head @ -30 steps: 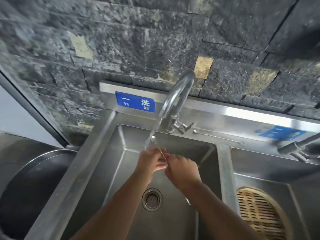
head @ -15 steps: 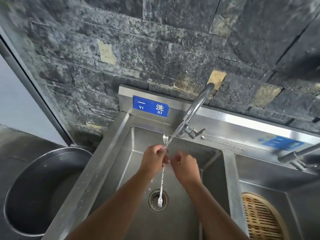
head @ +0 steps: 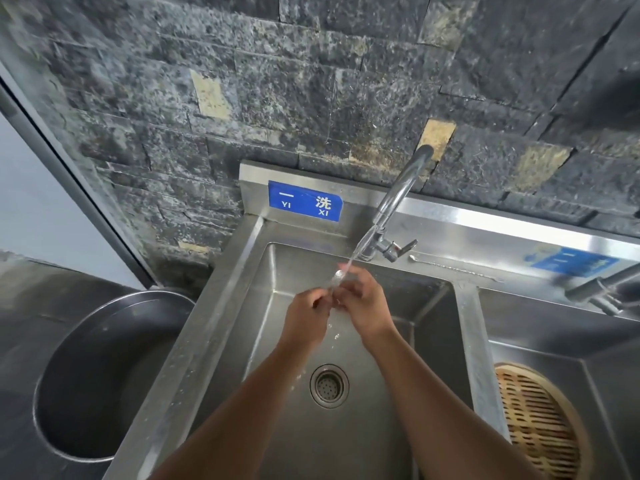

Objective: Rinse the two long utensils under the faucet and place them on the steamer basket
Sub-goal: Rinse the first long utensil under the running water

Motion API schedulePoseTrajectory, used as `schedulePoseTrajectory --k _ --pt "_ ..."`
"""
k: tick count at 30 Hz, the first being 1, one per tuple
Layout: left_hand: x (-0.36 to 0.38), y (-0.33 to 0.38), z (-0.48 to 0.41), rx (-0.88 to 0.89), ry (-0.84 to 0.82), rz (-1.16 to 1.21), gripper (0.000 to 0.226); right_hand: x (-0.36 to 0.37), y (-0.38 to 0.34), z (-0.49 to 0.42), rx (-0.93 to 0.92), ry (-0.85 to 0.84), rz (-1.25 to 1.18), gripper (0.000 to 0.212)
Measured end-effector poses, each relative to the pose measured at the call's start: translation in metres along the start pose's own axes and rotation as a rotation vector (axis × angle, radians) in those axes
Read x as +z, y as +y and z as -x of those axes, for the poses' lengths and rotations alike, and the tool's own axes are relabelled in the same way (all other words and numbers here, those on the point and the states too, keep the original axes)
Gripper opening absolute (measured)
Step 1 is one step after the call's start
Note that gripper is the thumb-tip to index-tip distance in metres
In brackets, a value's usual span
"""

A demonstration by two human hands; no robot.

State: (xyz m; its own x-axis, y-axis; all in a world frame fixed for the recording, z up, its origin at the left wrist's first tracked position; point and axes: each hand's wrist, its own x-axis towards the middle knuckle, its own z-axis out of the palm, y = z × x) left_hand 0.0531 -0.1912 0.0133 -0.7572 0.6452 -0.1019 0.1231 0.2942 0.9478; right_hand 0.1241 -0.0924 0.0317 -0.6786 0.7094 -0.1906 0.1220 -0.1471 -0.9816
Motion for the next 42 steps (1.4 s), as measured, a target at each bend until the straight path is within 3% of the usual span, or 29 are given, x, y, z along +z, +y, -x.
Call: schedulePoseTrajectory --k 3,7,13,17,21,27,30,35,42 --pt "0.001 -0.003 0.005 -0.074 0.004 0.063 0.028 0.005 -0.002 0.004 0.023 -0.051 -0.096 0.034" --pt "0.001 -0.003 0.009 -0.136 0.009 0.136 0.023 0.009 -0.006 0.003 0.021 -0.018 -0.032 0.019" --pt "-0.001 0.003 0.011 -0.171 -0.022 0.251 0.024 0.019 -0.012 0.003 0.043 0.081 -0.078 0.023" --pt "-0.003 0.007 0.01 -0.187 -0.034 0.313 0.028 0.013 -0.009 0.005 0.027 -0.061 -0.14 0.019" --pt "0.001 0.012 0.011 -0.197 -0.044 0.341 0.034 0.007 -0.011 0.0 0.001 -0.071 -0.069 0.015" --pt "0.006 0.023 0.011 -0.3 -0.15 0.619 0.022 0.002 -0.027 -0.021 0.016 0.087 -0.066 0.027" --pt "0.006 0.025 0.012 -0.372 -0.183 0.708 0.025 -0.001 -0.037 -0.025 0.019 0.062 -0.163 0.026" --pt "0.002 0.021 0.012 -0.363 -0.151 0.681 0.016 0.003 -0.034 -0.013 0.028 -0.022 -0.144 0.028" --pt "-0.003 0.004 0.029 -0.331 -0.086 0.593 0.012 0.011 -0.022 0.005 0.001 -0.075 -0.119 0.047"
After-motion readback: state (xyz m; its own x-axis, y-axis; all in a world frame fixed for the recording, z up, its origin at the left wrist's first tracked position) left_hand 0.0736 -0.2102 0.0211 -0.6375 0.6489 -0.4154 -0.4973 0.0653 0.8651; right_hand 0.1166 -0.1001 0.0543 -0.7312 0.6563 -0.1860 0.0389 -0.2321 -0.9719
